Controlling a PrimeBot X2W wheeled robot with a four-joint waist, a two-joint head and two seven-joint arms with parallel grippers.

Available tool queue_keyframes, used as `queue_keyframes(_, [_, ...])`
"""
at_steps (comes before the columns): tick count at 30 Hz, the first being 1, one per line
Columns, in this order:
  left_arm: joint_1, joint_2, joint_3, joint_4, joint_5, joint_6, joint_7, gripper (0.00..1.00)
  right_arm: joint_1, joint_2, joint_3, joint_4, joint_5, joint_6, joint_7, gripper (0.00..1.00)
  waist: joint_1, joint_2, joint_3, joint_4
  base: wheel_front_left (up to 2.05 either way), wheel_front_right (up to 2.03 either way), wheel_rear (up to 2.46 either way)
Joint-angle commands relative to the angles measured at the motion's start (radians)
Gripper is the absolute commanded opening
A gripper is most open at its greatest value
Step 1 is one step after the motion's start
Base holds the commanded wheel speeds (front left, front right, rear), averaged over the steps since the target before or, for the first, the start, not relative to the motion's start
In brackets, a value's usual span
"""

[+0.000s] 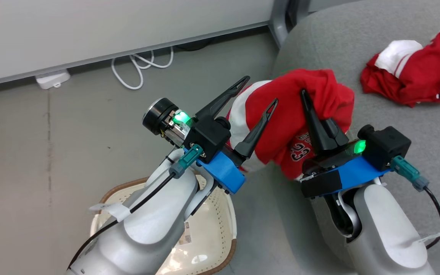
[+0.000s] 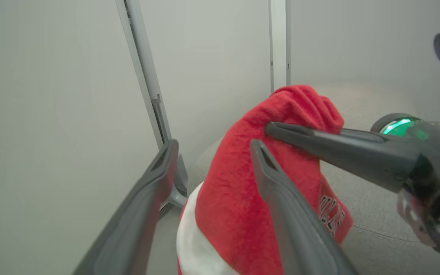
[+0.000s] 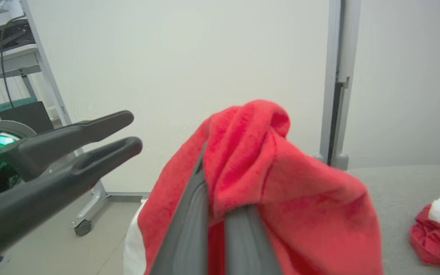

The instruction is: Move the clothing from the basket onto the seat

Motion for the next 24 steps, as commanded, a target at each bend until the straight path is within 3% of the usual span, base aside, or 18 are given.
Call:
queue_keyframes(1, [-0.014,0.006,-0.004,0.002,0.005,-0.003,0.000,1.00,0.010,0.000,-0.009,-0.014,-0.003,0.001,-0.004,0.00,-0.0001,0.0000,0.026,-0.055,0.00,0.00,0.00])
queue_keyframes(14, [-0.035,0.013,-0.066,0.018,0.003,-0.017,0.010,1.00,0.115,0.000,-0.093,-0.101,-0.003,0.001,-0.004,0.00,-0.0001,0.0000,0.058,-0.223,0.00,0.00,0.00])
queue_keyframes(24, [-0.046,0.007,-0.089,0.027,-0.007,-0.020,0.009,1.00,0.151,0.001,-0.113,-0.128,-0.007,0.001,-0.004,0.00,-0.0001,0.0000,0.063,-0.248,0.00,0.00,0.00])
